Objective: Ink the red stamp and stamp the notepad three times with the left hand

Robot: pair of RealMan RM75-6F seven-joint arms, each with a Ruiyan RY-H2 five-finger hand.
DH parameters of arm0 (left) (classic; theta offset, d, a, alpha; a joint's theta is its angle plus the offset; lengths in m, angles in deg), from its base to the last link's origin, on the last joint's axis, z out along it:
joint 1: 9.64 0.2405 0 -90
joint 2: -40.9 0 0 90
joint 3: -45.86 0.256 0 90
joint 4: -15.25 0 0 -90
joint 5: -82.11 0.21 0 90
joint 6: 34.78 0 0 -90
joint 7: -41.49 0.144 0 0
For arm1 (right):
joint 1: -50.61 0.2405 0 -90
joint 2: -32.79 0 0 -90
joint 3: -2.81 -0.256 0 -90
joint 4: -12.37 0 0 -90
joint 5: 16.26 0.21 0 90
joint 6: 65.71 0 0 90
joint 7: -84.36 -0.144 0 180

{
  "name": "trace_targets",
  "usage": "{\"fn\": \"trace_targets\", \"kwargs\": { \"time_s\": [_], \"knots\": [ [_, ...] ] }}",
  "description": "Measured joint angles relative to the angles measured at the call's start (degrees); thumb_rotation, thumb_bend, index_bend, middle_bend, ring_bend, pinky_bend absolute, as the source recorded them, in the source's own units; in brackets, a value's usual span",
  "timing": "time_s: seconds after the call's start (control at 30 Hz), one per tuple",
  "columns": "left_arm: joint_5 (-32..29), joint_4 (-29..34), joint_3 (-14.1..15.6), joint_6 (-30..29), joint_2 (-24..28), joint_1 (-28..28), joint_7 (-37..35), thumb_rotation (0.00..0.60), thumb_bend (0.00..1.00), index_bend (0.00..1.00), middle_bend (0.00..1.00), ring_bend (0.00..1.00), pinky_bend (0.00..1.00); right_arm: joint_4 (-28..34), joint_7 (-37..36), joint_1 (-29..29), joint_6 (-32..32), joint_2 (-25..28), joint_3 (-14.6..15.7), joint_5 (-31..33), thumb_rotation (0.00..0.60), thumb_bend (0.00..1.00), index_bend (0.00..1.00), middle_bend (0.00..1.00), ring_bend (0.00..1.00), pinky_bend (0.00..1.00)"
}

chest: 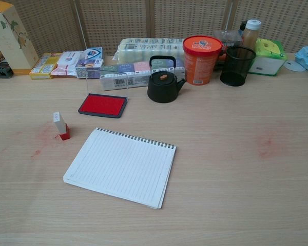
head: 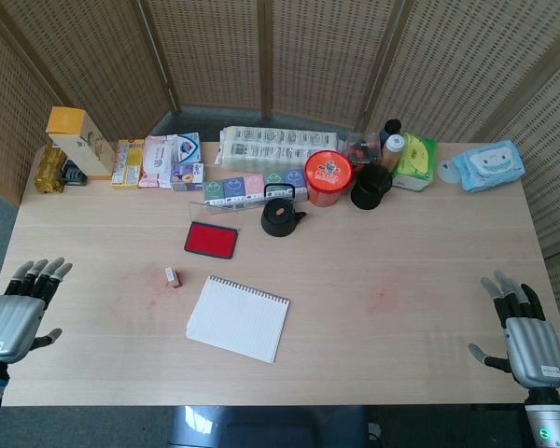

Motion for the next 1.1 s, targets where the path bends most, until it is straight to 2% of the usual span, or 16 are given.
{"fn": "trace_targets", "kwargs": {
  "time_s": [0.3,0.37,0.4,0.43,0.47,0.5,0.53,0.57,0.6,0.63,0.7,1.0,1.1],
  "knots": [
    [1.75,-2.46,-1.04,-1.24,-1.62,-0.42,-1.12,0.6,0.0,0.0,0.01,0.01,0.03,0.19,-0.49,-0.04,-0.2,0.12,0.06,-0.55,0.6,0.07,0.0,0.0,0.0,0.0],
    [2.04,-3.57,-1.78,-1.24,-2.33,-1.15,-1.47,0.6,0.0,0.07,0.13,0.08,0.05,0.16,-0.58,0.01,-0.19,0.09,-0.07,-0.44,0.6,0.07,0.0,0.0,0.0,0.0],
    [2.25,-4.38,-2.29,-1.02,-2.77,-1.86,-1.66,0.6,0.0,0.16,0.28,0.2,0.1,0.13,-0.61,0.07,-0.1,0.06,-0.16,-0.27,0.6,0.07,0.0,0.0,0.0,0.0],
    [2.43,-5.02,-2.7,-0.82,-3.11,-2.44,-1.77,0.6,0.0,0.26,0.47,0.38,0.22,0.1,-0.63,0.13,0.0,0.04,-0.23,-0.14,0.6,0.07,0.0,0.0,0.0,0.0],
    [2.64,-5.67,-3.11,-0.61,-3.45,-3.05,-1.84,0.6,0.0,0.33,0.61,0.52,0.32,0.06,-0.63,0.18,0.1,0.02,-0.28,-0.01,0.6,0.07,0.0,0.0,0.0,0.0],
    [3.03,-6.56,-3.62,-0.29,-3.9,-3.94,-1.87,0.6,0.01,0.45,0.8,0.74,0.52,0.01,-0.6,0.25,0.25,-0.01,-0.37,0.22,0.6,0.07,0.0,0.0,0.0,0.0],
    [3.42,-7.24,-3.99,-0.06,-4.22,-4.62,-1.83,0.6,0.02,0.56,0.93,0.91,0.72,-0.04,-0.55,0.3,0.36,-0.04,-0.44,0.43,0.6,0.07,0.0,0.0,0.0,0.0],
    [3.94,-7.98,-4.37,0.1,-4.57,-5.31,-1.66,0.6,0.03,0.63,0.98,0.97,0.84,-0.09,-0.45,0.36,0.47,-0.08,-0.54,0.74,0.6,0.07,0.0,0.0,0.0,0.0],
    [4.7,-9.2,-4.82,0.29,-5.21,-6.27,-1.36,0.6,0.05,0.73,1.0,1.0,0.95,-0.15,-0.26,0.44,0.63,-0.16,-0.71,1.22,0.6,0.07,0.0,0.0,0.0,0.0],
    [5.23,-10.29,-5.12,0.58,-5.78,-7.1,-1.06,0.6,0.07,0.78,1.0,1.0,1.0,-0.19,-0.06,0.5,0.74,-0.25,-0.85,1.62,0.6,0.07,0.0,0.0,0.0,0.0],
    [6.06,-12.77,-5.71,2.16,-7.0,-9.38,-0.08,0.6,0.09,0.82,1.0,1.0,1.0,-0.26,0.56,0.64,1.02,-0.51,-1.12,2.47,0.6,0.07,0.0,0.0,0.0,0.0],
    [7.75,-18.11,-6.77,11.71,-12.04,-17.85,9.86,0.6,0.12,0.82,1.0,1.0,1.0,-0.87,1.74,1.34,2.8,-1.27,-1.91,5.54,0.6,0.07,0.0,0.0,0.0,0.0],
    [7.74,-20.05,-6.6,13.64,-14.05,-19.24,11.81,0.6,0.11,0.76,1.0,1.0,1.0,-1.07,1.65,1.54,3.25,-1.27,-2.22,6.43,0.6,0.07,0.0,0.0,0.0,0.0]
  ]
}}
